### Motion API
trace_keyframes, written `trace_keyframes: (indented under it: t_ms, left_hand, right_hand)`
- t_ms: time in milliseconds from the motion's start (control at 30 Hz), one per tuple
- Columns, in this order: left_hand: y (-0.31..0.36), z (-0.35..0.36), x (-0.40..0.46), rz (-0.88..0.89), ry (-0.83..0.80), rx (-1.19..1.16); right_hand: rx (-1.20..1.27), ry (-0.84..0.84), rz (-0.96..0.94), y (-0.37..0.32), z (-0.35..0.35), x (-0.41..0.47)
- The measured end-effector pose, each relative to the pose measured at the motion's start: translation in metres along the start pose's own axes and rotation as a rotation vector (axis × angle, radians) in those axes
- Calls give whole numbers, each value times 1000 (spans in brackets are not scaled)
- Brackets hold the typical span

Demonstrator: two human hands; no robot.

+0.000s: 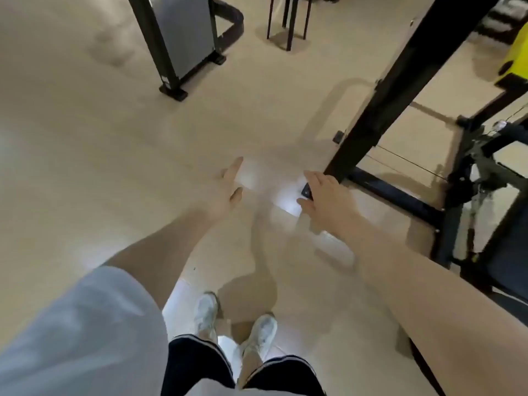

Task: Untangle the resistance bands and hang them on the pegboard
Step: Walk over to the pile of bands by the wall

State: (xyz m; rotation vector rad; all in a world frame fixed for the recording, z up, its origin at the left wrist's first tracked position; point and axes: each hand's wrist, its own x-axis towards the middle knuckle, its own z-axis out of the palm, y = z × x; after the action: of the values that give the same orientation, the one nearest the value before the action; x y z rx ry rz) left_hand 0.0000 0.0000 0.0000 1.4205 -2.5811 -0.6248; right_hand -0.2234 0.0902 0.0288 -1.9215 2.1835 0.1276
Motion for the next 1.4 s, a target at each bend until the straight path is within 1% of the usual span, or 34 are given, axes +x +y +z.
trace_keyframes:
  t_ms: [33, 167, 267, 400, 533, 667, 767, 867, 1033, 1167, 1333, 1400]
  left_hand:
    - [-5, -2, -7, -61, -11, -4]
    - [-46, -15, -41, -242, 62, -7]
    - [-83, -42, -62, -367, 186, -38]
    - [-139, -83, -88, -540, 310, -109]
    - [-204, -123, -107, -652, 390, -58]
    - [-287, -161, -111, -727, 381, -47]
    - [-355, -190, -105, -746, 345, -92]
    - [-418, -218, -91, -751, 343, -131]
    - [-496, -252, -47, -713, 365, -199]
    - [-550, -280, 11, -666, 388, -179]
    - [-639, -330, 112, -577, 422, -158]
    - [-682, -353, 156, -579, 411, -157]
  right_hand:
    - [-19, -29, -34, -9, 3, 5]
    - [-30, -105, -219, -61, 4, 35]
    - [-39, -104, -333, -116, -5, 63]
    - [-43, -136, -467, -195, -17, 99]
    - [-51, -84, -610, -276, -29, 140]
    - [-54, -67, -691, -359, -40, 189]
    - [-77, -56, -676, -424, -50, 231]
    - [-84, -82, -632, -481, -55, 275]
    - [-50, -93, -597, -547, -65, 357]
    - [-132, -69, -593, -584, -74, 442]
    - [-64, -81, -568, -637, -91, 575]
    - [-35, -94, -561, -661, -100, 634]
